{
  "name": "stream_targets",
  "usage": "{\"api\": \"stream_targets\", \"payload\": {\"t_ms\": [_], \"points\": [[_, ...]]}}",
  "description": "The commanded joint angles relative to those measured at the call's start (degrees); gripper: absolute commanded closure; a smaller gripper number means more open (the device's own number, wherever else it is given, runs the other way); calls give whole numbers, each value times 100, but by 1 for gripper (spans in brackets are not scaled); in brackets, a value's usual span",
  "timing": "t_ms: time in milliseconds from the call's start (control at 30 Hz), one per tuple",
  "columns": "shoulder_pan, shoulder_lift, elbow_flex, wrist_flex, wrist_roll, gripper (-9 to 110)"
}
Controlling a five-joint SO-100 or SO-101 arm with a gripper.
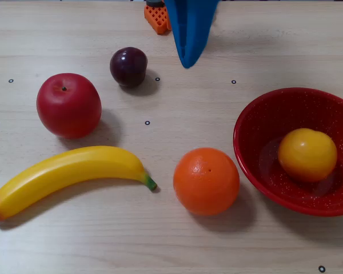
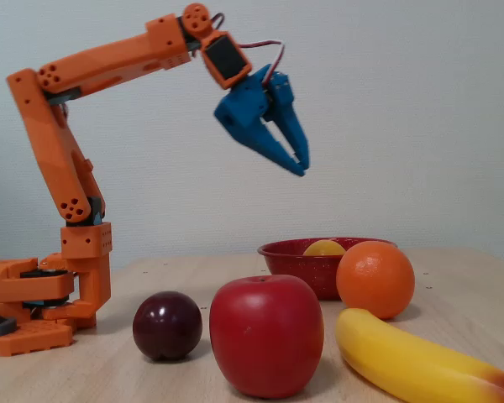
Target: Put peach in the red bowl.
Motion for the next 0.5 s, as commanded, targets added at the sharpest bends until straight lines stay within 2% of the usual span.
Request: {"api": "stream_targets", "payload": {"t_ms": [0,467], "points": [[149,905,-9,-114,211,102],[176,3630,2294,114,492,102]]}}
